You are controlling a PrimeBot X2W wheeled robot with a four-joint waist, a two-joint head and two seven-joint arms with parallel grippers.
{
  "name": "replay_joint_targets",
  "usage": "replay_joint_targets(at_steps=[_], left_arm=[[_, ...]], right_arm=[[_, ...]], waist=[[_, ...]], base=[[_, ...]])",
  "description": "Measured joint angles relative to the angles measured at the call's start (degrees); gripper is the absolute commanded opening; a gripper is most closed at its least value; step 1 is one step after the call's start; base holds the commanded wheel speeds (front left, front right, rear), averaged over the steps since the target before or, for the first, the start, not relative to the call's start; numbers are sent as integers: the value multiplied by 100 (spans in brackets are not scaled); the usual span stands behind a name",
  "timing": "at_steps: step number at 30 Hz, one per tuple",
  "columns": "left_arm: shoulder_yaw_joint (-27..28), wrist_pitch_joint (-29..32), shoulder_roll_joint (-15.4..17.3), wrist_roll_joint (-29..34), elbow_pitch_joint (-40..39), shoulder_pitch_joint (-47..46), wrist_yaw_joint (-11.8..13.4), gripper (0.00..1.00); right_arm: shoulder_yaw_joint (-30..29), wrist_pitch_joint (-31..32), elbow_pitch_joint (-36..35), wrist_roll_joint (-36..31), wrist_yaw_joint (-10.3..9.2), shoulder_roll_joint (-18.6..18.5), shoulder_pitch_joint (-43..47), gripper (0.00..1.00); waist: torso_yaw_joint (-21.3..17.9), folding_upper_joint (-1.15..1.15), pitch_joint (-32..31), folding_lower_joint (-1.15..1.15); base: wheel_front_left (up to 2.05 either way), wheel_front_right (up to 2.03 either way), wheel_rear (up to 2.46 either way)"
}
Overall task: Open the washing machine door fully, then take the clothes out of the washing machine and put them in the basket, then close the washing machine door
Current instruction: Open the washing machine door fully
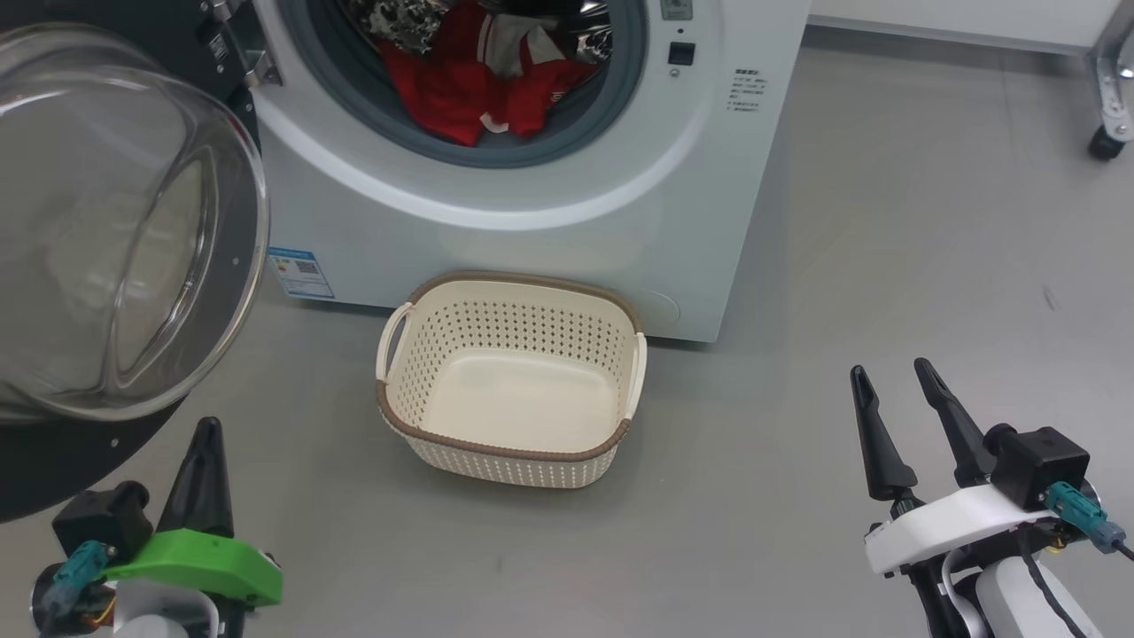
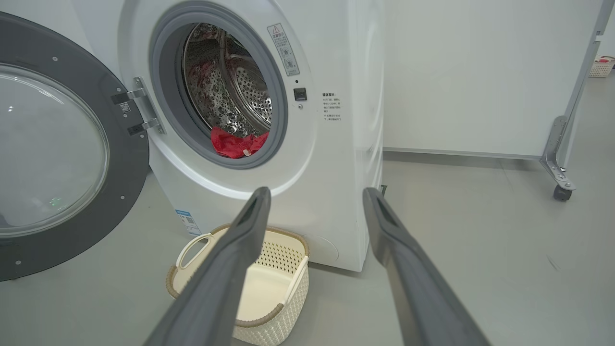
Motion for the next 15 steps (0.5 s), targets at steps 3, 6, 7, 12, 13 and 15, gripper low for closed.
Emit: replay_joint_targets(at_steps=[3,6,7,12,13,15], left_arm=[[-82,0,-77,2,-100,114,-36,0],[-199,-1,-115,54,-219,249,-49,0],[-207,-1,-143,54,-252,294,-49,0],[-271,-1,-215,94,-450,400,-49,0],[-293,-1,-218,96,-494,411,-49,0],[-328,-1,-223,96,-577,428,-48,0]], right_arm=[[-18,-15,0,0,0,15,11,100],[-41,-15,0,0,-1,16,15,100],[-52,-15,-1,0,-1,19,16,100],[-135,-16,-4,0,-2,23,24,100],[-149,-16,-7,0,-3,23,27,100],[-170,-16,-20,0,-3,23,42,100]], waist=[[-170,0,-78,0],[-330,0,-142,0],[-382,0,-159,0],[-604,0,-220,0],[-641,0,-226,0],[-704,0,-230,0]], base=[[0,0,0],[0,0,0],[0,0,0],[0,0,0],[0,0,0],[0,0,0]])
